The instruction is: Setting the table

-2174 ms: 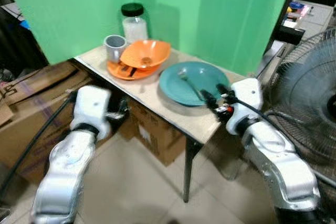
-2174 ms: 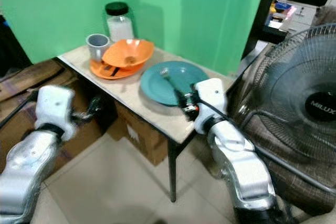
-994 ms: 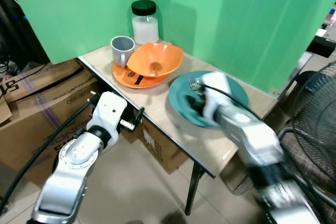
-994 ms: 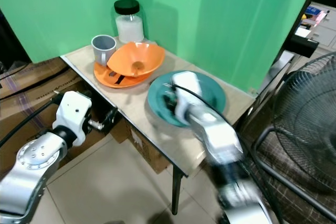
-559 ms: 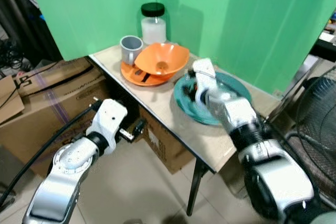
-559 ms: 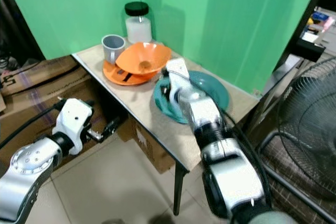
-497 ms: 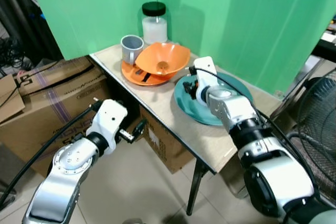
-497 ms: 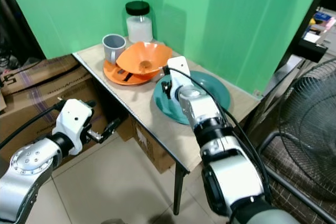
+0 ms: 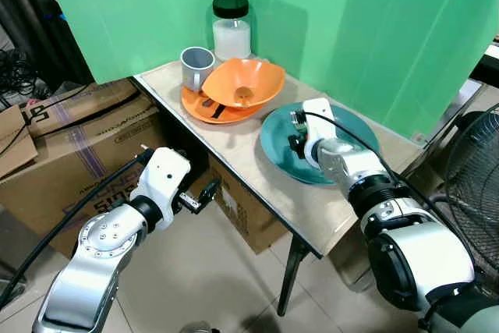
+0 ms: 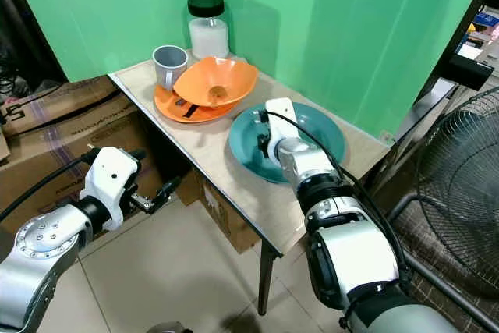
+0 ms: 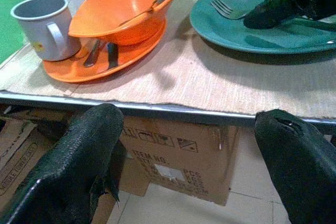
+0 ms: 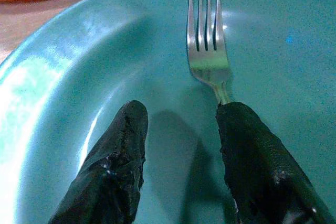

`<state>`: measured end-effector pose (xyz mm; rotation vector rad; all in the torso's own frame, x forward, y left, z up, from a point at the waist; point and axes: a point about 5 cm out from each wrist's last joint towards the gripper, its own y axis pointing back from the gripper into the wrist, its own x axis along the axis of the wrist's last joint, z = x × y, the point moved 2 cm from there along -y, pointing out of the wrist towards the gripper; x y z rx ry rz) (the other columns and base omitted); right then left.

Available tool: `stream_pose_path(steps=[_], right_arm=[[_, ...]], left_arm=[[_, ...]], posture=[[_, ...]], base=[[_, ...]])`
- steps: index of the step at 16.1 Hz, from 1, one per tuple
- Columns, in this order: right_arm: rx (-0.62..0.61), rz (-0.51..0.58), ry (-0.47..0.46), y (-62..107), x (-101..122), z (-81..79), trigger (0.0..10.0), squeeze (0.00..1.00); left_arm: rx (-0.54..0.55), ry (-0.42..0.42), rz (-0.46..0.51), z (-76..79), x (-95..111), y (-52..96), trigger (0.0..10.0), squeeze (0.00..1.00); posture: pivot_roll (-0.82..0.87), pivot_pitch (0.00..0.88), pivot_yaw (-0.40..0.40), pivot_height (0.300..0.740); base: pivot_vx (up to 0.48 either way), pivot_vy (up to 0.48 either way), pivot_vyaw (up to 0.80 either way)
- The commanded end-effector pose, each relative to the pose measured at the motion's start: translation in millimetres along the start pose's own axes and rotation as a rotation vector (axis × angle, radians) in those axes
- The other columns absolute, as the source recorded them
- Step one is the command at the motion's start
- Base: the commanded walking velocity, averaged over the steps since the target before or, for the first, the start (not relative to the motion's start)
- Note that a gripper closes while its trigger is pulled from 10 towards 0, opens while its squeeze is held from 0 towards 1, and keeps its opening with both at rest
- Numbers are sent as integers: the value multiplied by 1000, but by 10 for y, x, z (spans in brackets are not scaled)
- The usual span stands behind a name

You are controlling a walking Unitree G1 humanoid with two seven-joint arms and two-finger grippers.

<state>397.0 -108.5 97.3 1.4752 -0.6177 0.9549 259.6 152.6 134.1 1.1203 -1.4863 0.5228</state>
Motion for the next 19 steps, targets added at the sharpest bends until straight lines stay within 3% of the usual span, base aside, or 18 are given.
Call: stream_pose_path(steps=[1,7,11,18,19], right_arm=[[-18,16,-1,3,57,44,10000,0],[-32,-11,-6,-5,-10,125,10000,0],[-28,26,-40,3,76,149,10000,0],[-25,-64,-48,-9,-127,169,10000,0],[-12,-75,-58,-11,-159,156,5765,0]], left_arm=[[-19,-12,6,17,43,-11,10000,0],[-50,-6,5,67,39,-6,10000,0],[-43,-3,9,49,40,-3,10000,0],[-63,-7,8,62,35,-19,10000,0],[-68,-6,7,67,34,-18,10000,0]], posture=[[150,0,32,740],[150,0,27,740],[147,0,26,740],[140,0,33,740],[138,0,35,740]], base=[[0,0,0],[0,0,0],[0,0,0],[0,0,0],[0,0,0]])
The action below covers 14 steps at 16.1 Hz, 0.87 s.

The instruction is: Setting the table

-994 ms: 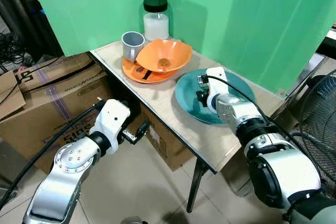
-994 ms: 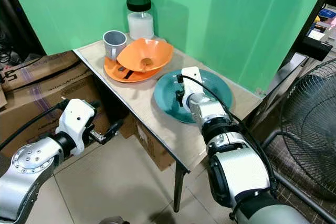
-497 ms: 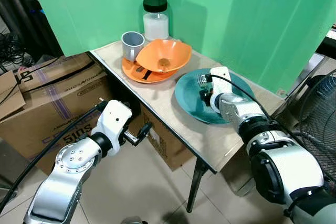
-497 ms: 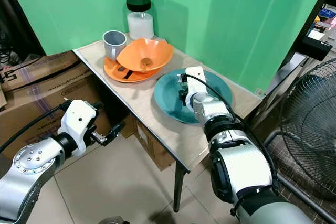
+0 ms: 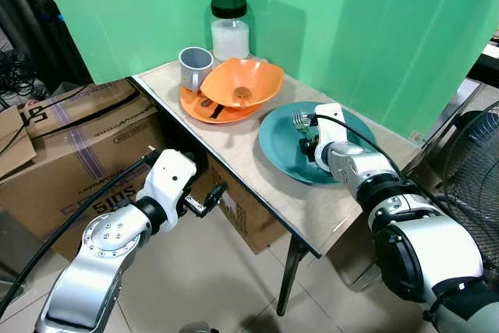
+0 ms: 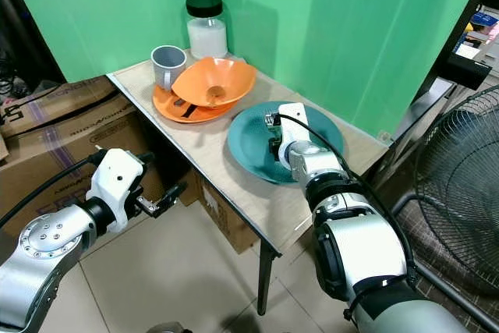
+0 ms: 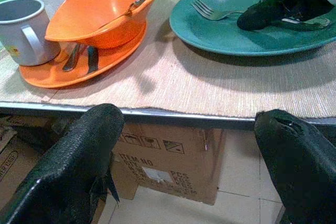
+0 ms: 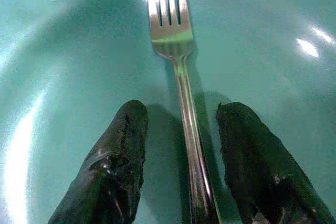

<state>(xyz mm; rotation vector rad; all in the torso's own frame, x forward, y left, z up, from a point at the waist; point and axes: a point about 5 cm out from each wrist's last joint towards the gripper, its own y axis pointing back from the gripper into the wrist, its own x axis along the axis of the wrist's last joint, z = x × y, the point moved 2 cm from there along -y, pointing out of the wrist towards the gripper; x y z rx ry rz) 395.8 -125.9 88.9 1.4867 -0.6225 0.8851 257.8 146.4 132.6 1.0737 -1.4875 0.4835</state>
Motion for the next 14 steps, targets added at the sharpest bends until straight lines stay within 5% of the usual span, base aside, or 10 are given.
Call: stream_pose_path(steps=[1,2,3,14], right_arm=[[11,-34,-17,-5,-60,-8,5765,0],[19,-30,-24,-6,-60,-20,2196,0],[24,-27,-27,-7,-59,-30,588,0],[69,-19,-42,-12,-61,-111,0,0]], left_arm=[[-15,-12,5,4,28,-2,10000,0],[-17,-11,5,9,30,-7,10000,0],[-16,-10,8,13,36,-15,10000,0],[-16,-6,27,12,85,-61,10000,0]], posture=[[138,0,35,740],[137,0,32,740],[137,0,28,740],[120,0,36,740]], base=[[0,0,0],[0,0,0],[0,0,0],[0,0,0]])
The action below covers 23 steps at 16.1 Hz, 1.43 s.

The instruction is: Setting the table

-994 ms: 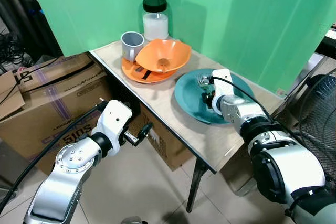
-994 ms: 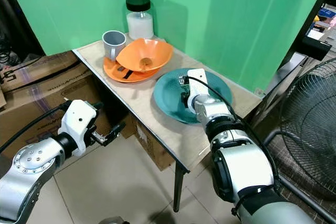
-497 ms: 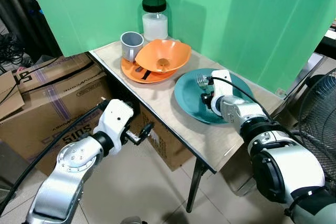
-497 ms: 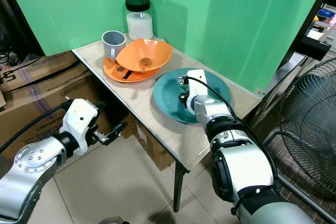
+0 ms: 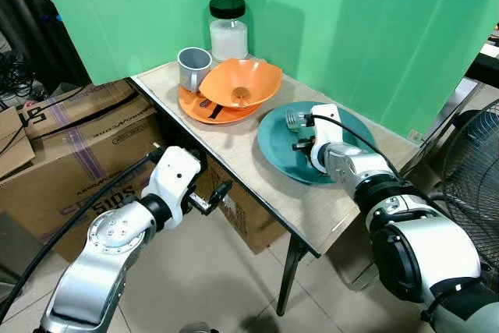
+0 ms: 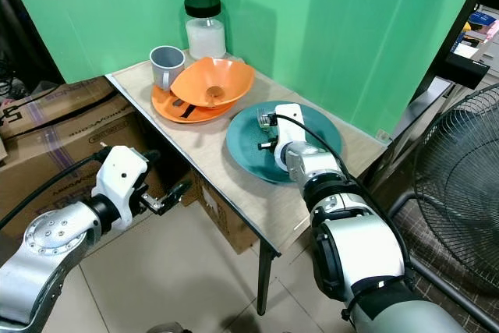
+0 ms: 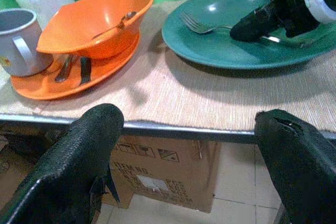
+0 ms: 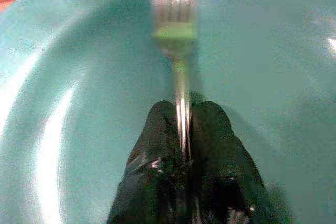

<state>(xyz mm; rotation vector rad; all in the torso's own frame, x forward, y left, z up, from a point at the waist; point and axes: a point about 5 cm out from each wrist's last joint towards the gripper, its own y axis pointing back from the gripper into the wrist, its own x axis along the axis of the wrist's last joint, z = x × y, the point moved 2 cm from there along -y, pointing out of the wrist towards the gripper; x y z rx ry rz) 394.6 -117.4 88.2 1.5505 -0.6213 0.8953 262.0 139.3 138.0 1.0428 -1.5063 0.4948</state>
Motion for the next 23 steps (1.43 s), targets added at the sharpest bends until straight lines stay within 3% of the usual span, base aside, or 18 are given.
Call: stream_pose_path(steps=[1,8,10,12,14,16,17,19,21,22,23], right_arm=[[12,-22,-19,-8,-59,-24,0,0],[48,50,-50,9,57,-22,0,0],[93,153,-70,74,220,2,0,0],[155,226,-153,233,296,22,0,0],[181,274,-176,402,314,25,0,0],[183,342,-158,760,235,67,0,0],[177,352,-146,817,215,80,0,0],[186,437,-119,1195,134,100,0,0],[171,507,-115,1455,95,100,0,0],[163,553,-148,1597,82,93,1608,0],[141,594,-177,1694,60,94,10000,0]], left_arm=[[-3,-6,-2,-8,8,-8,10000,0],[2,-10,7,-25,24,-43,10000,0],[23,-16,16,-73,40,-38,10000,0],[45,-5,42,-99,91,-20,10000,0],[55,-4,50,-98,110,-16,10000,0],[74,2,75,-87,167,-35,10000,0],[76,4,79,-85,175,-37,10000,0],[106,15,97,-75,208,-37,10000,0],[142,20,105,-68,223,-40,10000,0],[172,35,111,-68,229,-37,10000,0],[200,37,116,-64,230,-31,10000,0]], posture=[[120,0,36,740],[111,0,43,740],[107,0,62,740],[104,0,76,740],[103,0,80,740],[85,0,93,740],[82,0,94,740],[64,0,106,740],[57,0,104,740],[54,0,104,740],[51,0,96,740]], base=[[0,0,0],[0,0,0],[0,0,0],[0,0,0],[0,0,0],[0,0,0],[0,0,0],[0,0,0],[0,0,0],[0,0,0],[0,0,0]])
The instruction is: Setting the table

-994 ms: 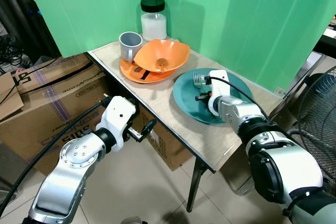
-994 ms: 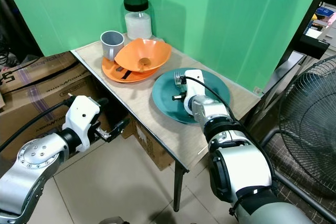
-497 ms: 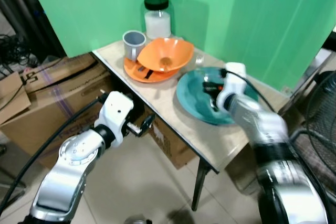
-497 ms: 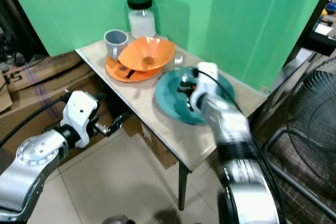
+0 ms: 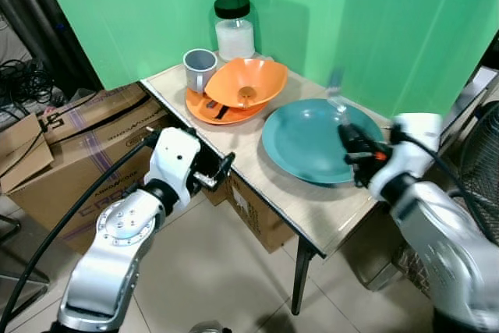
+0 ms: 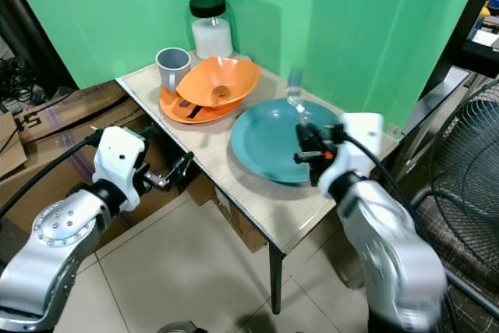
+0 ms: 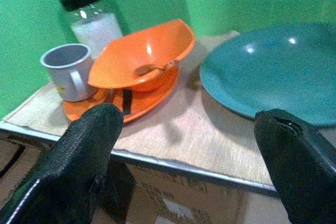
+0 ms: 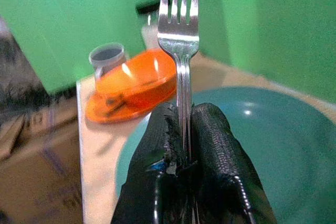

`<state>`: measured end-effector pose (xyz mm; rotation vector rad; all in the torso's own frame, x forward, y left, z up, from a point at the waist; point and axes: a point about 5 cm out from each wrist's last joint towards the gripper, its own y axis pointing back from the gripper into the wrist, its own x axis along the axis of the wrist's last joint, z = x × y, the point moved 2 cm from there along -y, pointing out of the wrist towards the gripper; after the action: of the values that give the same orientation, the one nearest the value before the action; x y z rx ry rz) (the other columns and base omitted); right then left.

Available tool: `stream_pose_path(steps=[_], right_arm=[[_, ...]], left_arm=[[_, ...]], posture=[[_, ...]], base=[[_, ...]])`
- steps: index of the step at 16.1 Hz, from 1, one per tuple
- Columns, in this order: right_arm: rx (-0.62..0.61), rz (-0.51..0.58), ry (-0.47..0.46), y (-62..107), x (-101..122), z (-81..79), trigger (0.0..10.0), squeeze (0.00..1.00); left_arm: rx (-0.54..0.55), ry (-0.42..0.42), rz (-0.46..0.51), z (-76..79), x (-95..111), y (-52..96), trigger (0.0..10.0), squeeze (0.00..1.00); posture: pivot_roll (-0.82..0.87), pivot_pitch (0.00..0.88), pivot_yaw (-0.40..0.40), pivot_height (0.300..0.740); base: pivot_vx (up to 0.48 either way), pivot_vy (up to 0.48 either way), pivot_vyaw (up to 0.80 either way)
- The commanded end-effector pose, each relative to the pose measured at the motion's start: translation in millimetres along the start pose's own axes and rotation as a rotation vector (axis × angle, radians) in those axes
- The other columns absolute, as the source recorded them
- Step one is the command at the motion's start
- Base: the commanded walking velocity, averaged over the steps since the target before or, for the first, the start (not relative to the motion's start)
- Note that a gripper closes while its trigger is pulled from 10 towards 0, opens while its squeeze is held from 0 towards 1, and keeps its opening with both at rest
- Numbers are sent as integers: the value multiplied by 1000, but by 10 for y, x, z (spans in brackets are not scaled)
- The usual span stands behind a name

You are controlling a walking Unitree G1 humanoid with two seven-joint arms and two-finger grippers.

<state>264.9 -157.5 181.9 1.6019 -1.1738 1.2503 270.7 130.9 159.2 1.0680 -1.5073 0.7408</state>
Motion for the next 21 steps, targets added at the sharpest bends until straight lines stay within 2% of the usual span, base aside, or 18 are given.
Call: stream_pose_path(steps=[1,2,5,9,12,16,21], right_arm=[[-9,22,33,68,30,-37,10000,0],[-19,30,142,105,13,-63,10000,0],[-81,52,207,78,4,-56,10000,0],[-104,9,268,11,-68,22,10000,0],[-130,7,270,-16,-105,71,10000,0],[-157,22,232,8,-98,108,10000,0],[-185,3,218,17,-142,141,10000,0]], left_arm=[[46,-17,-2,-32,-8,30,10000,0],[69,-28,-11,-39,-32,36,10000,0],[98,-42,-19,-26,-53,58,10000,0],[163,-38,-34,-58,-87,140,10000,0],[186,-42,-34,-75,-90,161,10000,0],[160,-48,-34,-30,-97,94,10000,0],[157,-41,-22,-62,-65,24,10000,0]], posture=[[53,0,90,740],[57,0,80,740],[88,0,39,740],[131,0,-19,740],[136,0,-31,740],[113,0,-10,740],[96,0,19,740]], base=[[0,0,0],[0,0,0],[0,0,-533],[0,0,-200],[0,0,-800],[0,0,-800],[0,0,-800]])
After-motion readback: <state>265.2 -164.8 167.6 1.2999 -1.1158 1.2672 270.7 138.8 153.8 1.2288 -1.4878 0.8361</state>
